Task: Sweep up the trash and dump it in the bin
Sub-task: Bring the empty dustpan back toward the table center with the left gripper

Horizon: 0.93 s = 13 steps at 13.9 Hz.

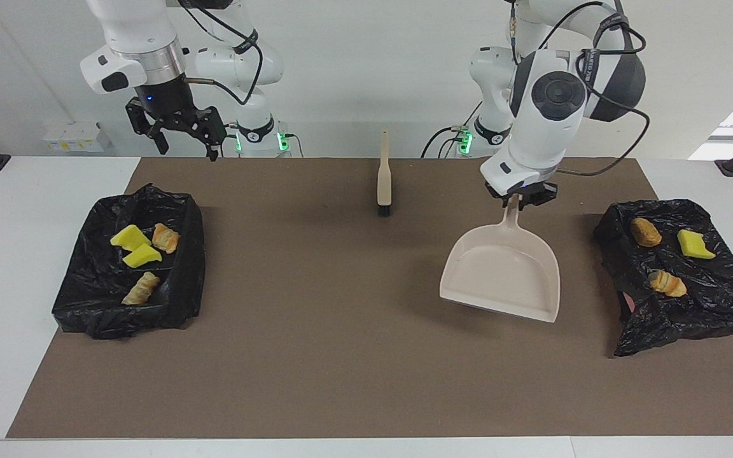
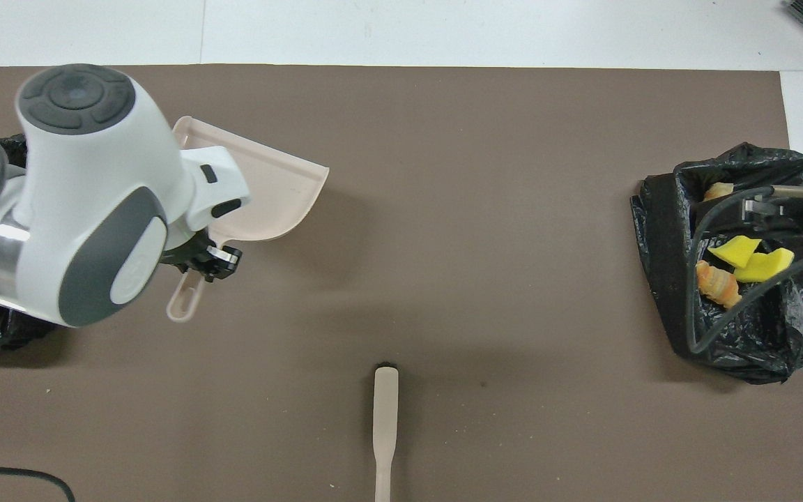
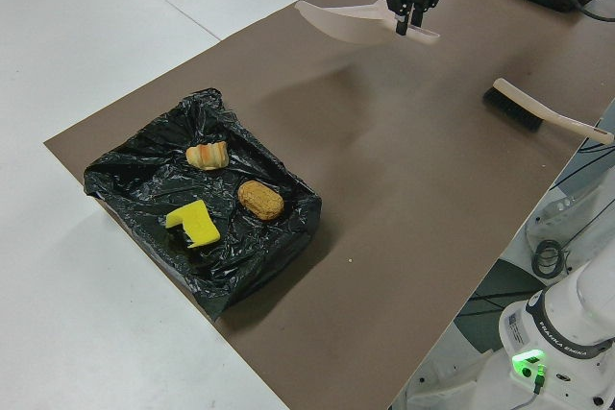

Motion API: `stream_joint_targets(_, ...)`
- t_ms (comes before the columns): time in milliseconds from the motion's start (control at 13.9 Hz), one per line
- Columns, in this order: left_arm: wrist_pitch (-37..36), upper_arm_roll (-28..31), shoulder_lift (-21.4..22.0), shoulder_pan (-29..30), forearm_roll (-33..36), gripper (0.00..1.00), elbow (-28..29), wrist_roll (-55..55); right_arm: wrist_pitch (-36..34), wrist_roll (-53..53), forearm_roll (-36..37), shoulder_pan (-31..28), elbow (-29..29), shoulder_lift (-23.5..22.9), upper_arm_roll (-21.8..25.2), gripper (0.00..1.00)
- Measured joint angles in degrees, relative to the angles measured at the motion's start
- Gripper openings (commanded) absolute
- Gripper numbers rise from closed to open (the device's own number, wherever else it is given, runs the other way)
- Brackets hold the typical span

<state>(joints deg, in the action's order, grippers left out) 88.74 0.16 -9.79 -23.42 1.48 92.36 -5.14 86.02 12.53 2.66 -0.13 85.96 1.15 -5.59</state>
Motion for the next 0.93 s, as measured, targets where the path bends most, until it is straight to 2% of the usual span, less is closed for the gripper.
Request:
stream_joint_targets(431, 14.35, -0.03, -8.39, -6.73, -9.22, 0.0, 0.69, -4.4, 0.0, -0.94, -0.08, -0.03, 0.12, -0.13, -0.04, 1.0)
stream_joint_targets(718, 19.81, -0.03, -12.37, -8.93, -13.38, 0.0, 1.22, -4.7, 0.0, -0.95, -0.18, -0.03, 0.17, -0.16, -0.06, 1.0)
stream_joint_targets(789, 22.14, -0.03, -13.36, -10.17, -14.22, 0.21, 1.48, -6.39, 0.0, -0.95, -0.77, -0.06, 0.19, -0.16, -0.06, 1.0)
stream_joint_targets(861, 25.29, -0.06, -14.47, -11.69, -14.55, 0.99, 1.73, -9.47, 0.0, -0.95, -1.86, -0.13, 0.25, -0.16, -0.03, 1.0)
stream_joint_targets(933, 27.51, -0.08, -15.33, -12.81, -14.74, 1.0, 1.76, -11.75, 0.0, -0.95, -2.38, -0.18, 0.36, -0.16, -0.03, 1.0)
